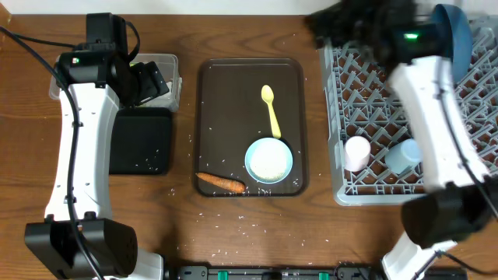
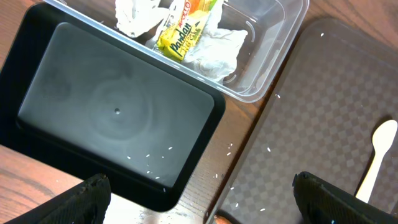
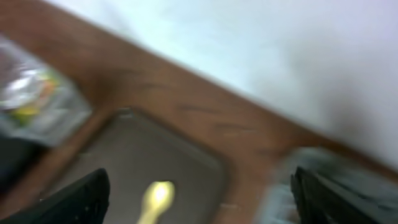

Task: Sort waste into correct bins and load items into the dishwasher rack
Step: 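Move the right gripper to the yellow spoon and grasp it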

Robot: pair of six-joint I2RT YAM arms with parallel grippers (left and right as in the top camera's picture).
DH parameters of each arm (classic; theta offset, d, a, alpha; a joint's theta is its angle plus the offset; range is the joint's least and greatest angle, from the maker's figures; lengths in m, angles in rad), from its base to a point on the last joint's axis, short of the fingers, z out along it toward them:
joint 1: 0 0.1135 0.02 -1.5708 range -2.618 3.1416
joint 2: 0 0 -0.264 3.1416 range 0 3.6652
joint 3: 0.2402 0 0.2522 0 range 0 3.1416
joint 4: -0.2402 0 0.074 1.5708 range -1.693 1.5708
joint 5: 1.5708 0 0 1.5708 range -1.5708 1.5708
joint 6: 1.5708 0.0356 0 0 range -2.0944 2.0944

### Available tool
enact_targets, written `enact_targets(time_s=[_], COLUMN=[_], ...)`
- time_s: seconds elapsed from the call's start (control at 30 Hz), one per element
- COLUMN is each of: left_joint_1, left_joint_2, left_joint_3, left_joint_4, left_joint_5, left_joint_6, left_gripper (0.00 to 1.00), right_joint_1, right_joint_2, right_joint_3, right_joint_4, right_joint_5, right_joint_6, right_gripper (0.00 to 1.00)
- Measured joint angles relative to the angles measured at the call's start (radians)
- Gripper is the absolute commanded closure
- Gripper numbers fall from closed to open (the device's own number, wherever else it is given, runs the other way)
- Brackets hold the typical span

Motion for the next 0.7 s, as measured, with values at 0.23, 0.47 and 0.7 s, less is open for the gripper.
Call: enact_targets(time_s=[0.23,0.47,0.7], left_joint_1=[0.000,0.000,0.000], left_joint_2=[0.000,0.000,0.000], left_joint_3=[0.000,0.000,0.000], left_joint_4=[0.000,0.000,0.000], left_joint_5=[0.000,0.000,0.000], left_joint_6=[0.000,0.000,0.000], left_gripper=[0.04,0.04,0.04], right_joint_1=[0.134,0.129,0.129], right_joint_2=[0.227,0.332,0.388], right_joint_3=[-0.011,-0.021,-0.021], right_joint_4=[-0.065,-0.153,-0.200], right_joint_5=[-0.021,-0.052,-0.071], right_joint_6=[0.169,0.273,0.302], right_gripper=[0.28,0.47,0.55])
